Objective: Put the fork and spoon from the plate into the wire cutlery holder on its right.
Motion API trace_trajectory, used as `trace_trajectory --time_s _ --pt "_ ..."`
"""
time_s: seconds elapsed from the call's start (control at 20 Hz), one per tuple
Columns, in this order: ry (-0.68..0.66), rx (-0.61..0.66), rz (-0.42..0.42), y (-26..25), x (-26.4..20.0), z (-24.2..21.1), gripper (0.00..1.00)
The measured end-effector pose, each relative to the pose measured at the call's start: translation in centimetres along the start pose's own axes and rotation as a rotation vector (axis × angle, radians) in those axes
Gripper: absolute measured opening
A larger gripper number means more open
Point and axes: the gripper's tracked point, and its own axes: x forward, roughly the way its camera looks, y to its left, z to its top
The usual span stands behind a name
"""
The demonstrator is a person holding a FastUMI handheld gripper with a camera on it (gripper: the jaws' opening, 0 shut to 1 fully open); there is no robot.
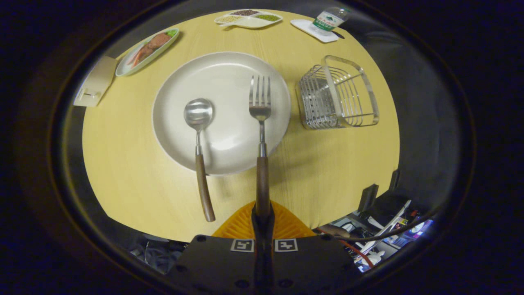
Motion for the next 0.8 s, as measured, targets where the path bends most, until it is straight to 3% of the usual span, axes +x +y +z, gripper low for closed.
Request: trace_trajectory --time_s 0.45,0.8 --pt "0.099 0.195 0.030 -4.1 -7.4 -0.8 0.04" --pt "0.196 0.262 0.054 -7.2 -5.0 1.4 0.05"
